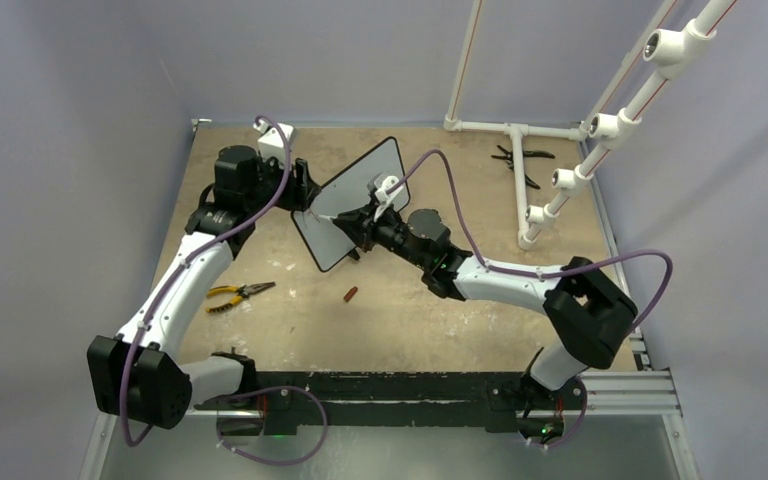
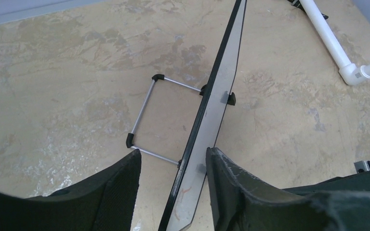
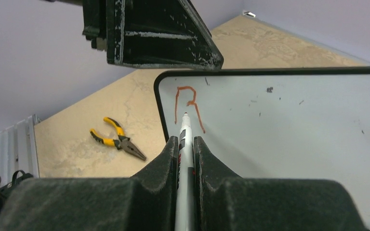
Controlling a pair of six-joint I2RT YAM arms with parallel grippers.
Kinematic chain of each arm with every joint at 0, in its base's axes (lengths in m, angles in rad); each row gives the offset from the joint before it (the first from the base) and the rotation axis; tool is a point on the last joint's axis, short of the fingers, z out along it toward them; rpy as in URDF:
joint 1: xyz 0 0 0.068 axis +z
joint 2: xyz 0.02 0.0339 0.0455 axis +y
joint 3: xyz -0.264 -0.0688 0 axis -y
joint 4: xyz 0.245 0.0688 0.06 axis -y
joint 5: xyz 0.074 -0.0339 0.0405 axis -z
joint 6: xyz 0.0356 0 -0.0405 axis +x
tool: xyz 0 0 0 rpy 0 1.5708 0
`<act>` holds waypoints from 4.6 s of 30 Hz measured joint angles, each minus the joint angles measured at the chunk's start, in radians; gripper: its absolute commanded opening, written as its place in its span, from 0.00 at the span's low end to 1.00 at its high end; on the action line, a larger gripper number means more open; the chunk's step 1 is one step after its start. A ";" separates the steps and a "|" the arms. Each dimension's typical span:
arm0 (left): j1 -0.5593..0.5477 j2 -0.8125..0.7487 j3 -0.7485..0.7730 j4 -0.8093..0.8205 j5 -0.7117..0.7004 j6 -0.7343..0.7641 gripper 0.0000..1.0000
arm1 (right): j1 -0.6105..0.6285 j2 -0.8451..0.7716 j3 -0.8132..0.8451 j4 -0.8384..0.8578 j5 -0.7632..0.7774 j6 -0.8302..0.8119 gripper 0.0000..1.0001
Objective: Write a sentence on the whiteboard
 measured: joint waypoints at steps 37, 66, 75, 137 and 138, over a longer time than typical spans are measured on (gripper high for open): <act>0.002 0.063 -0.011 0.020 0.060 0.004 0.21 | -0.021 0.128 0.075 -0.007 0.042 0.003 0.00; 0.003 0.063 -0.013 0.037 0.083 0.018 0.04 | -0.024 0.048 0.036 0.031 0.060 0.008 0.00; 0.003 0.063 -0.013 0.037 0.086 0.019 0.00 | -0.024 0.053 0.037 0.039 0.060 0.009 0.00; 0.006 0.064 -0.014 0.041 0.082 0.023 0.00 | -0.025 0.077 0.020 0.076 0.061 0.016 0.00; 0.006 0.064 -0.014 0.041 0.082 0.023 0.00 | -0.025 0.079 0.020 0.076 0.061 0.016 0.00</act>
